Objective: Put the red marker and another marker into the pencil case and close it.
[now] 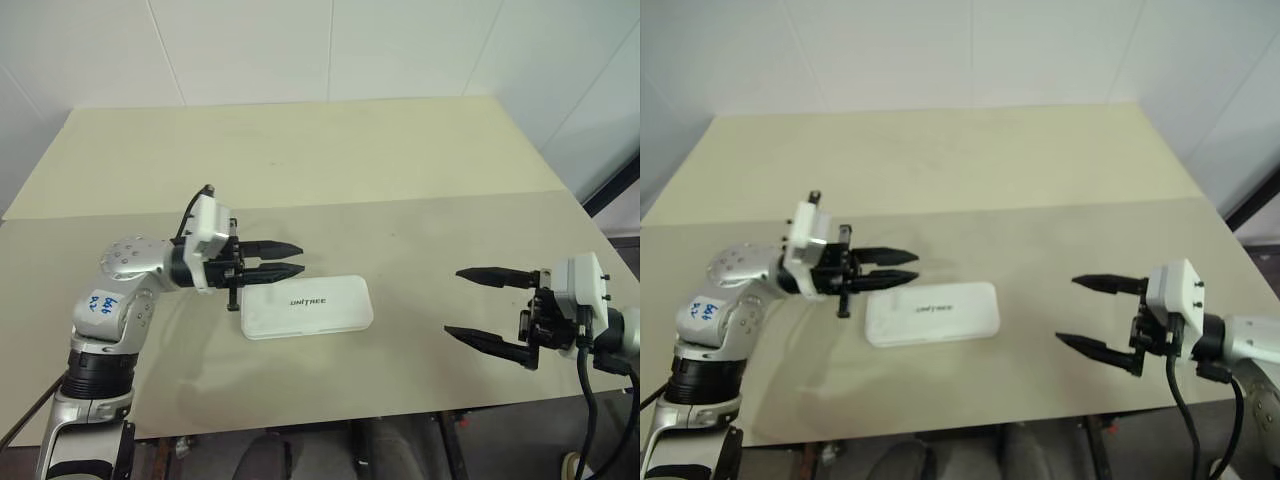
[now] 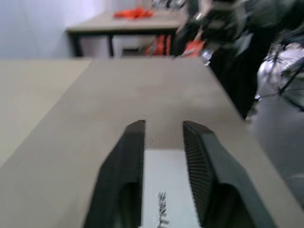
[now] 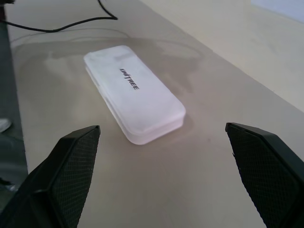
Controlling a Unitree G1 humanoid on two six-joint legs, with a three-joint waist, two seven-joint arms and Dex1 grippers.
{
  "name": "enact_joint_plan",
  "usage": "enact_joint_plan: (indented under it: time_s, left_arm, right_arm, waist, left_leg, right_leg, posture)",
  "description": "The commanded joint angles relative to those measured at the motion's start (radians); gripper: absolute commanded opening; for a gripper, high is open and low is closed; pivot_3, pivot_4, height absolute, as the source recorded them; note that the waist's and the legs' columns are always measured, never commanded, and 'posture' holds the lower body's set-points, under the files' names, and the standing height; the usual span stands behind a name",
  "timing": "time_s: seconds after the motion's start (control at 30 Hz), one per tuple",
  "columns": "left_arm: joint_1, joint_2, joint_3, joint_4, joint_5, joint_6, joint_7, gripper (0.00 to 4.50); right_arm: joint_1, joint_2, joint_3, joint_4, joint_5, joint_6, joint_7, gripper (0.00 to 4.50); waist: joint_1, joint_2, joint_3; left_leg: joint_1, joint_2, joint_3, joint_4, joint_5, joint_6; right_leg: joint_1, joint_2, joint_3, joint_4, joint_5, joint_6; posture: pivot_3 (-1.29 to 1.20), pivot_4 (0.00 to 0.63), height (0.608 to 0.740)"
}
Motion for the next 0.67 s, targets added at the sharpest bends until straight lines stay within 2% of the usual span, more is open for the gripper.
enact_joint_plan:
  time_s: [0.03, 0.1, 0.2, 0.37, 0.4, 0.5, 0.67]
  left_arm:
    - [-0.021, -0.009, 0.051, 0.061, -0.112, -0.035, -0.119, 2.66]
    - [-0.052, 0.003, 0.058, 0.16, -0.132, -0.045, -0.202, 3.39]
    - [-0.088, 0.023, 0.03, 0.261, -0.09, -0.079, -0.275, 4.44]
    - [-0.128, 0.068, -0.055, 0.366, -0.039, -0.159, -0.34, 4.49]
    - [-0.141, 0.064, -0.079, 0.402, -0.013, -0.238, -0.343, 4.49]
    - [-0.17, 0.099, -0.184, 0.441, -0.059, -0.325, -0.343, 4.49]
    - [-0.239, 0.155, -0.302, 0.474, -0.155, -0.342, -0.343, 4.49]
  right_arm:
    - [-0.029, -0.022, -0.003, 0.038, -0.012, -0.029, 0.032, 4.5]
    - [-0.051, -0.024, 0.006, 0.051, -0.025, -0.038, 0.039, 4.5]
    - [-0.07, -0.016, 0.016, 0.06, -0.039, -0.048, 0.039, 4.5]
    - [-0.084, 0.009, 0.031, 0.052, -0.057, -0.07, 0.018, 4.5]
    - [-0.09, 0.018, 0.037, 0.049, -0.064, -0.076, 0.005, 4.5]
    - [-0.096, 0.044, 0.045, 0.031, -0.071, -0.085, -0.03, 4.5]
    - [-0.042, 0.08, 0.024, -0.034, -0.073, -0.097, -0.08, 4.5]
  waist:
    - [0.003, 0.0, 0.0]
    - [0.003, 0.0, 0.0]
    - [0.001, 0.0, 0.0]
    - [-0.001, 0.0, 0.0]
    - [-0.001, 0.0, 0.0]
    - [-0.001, 0.0, 0.0]
    - [-0.001, 0.0, 0.0]
  left_leg:
    - [0.0, 0.0, 0.0, 0.0, 0.0, 0.0]
    - [0.0, 0.0, 0.0, 0.0, 0.0, 0.0]
    - [0.0, -0.001, 0.0, 0.0, 0.0, 0.0]
    - [-0.001, 0.0, 0.0, 0.0, 0.0, 0.001]
    - [-0.001, 0.0, 0.0, 0.0, 0.0, 0.001]
    - [-0.001, 0.0, 0.0, 0.0, 0.0, 0.001]
    - [-0.002, 0.0, -0.001, 0.0, 0.0, 0.001]
  right_leg:
    - [0.001, 0.0, 0.0, 0.0, 0.0, 0.0]
    - [0.001, 0.0, 0.0, 0.0, 0.0, 0.0]
    - [0.0, 0.0, 0.0, -0.001, 0.0, 0.001]
    - [0.0, 0.0, 0.0, 0.003, 0.001, 0.001]
    - [0.0, 0.0, 0.0, 0.003, 0.001, 0.001]
    - [0.0, 0.0, 0.0, 0.003, 0.001, 0.001]
    - [-0.001, 0.0, -0.001, 0.003, 0.001, 0.001]
  posture:
    - [0.0, 0.15, 0.74]
    - [0.0, 0.15, 0.74]
    - [0.0, 0.15, 0.74]
    - [0.0, 0.15, 0.74]
    - [0.0, 0.15, 0.74]
    - [0.0, 0.15, 0.74]
    - [0.0, 0.15, 0.74]
